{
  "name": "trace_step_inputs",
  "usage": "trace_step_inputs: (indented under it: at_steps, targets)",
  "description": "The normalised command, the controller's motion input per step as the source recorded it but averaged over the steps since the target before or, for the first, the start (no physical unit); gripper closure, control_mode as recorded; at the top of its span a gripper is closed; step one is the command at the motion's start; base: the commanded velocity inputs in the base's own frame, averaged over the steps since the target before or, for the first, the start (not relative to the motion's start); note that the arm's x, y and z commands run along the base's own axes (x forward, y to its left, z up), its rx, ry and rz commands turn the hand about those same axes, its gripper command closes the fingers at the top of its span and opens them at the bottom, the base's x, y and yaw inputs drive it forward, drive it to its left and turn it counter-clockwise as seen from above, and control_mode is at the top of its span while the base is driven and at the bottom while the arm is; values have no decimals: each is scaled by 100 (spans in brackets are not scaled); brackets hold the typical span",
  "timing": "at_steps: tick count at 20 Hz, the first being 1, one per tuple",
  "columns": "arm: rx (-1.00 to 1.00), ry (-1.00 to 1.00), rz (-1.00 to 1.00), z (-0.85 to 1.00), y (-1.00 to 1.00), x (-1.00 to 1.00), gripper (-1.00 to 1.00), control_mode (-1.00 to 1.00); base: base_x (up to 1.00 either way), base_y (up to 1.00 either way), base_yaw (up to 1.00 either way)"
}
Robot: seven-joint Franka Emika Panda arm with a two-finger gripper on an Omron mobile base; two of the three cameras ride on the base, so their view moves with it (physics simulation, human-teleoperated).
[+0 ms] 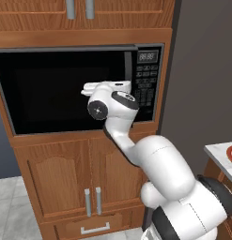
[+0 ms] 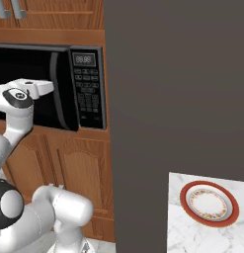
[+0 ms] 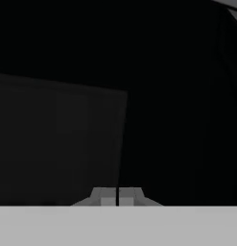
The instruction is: Pick the sweet potato from the counter and place it in the microwave. Then turn on the microwave.
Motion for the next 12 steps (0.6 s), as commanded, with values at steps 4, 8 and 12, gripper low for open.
trace_step_inputs:
  at_steps: [4, 8, 12]
  targets:
    - [0, 5, 14, 0, -12, 24, 100, -100, 0, 0, 0]
    - [0, 5, 14, 0, -20, 30, 100, -100, 0, 0, 0]
    - [0, 5, 14, 0, -23, 33, 100, -100, 0, 0, 0]
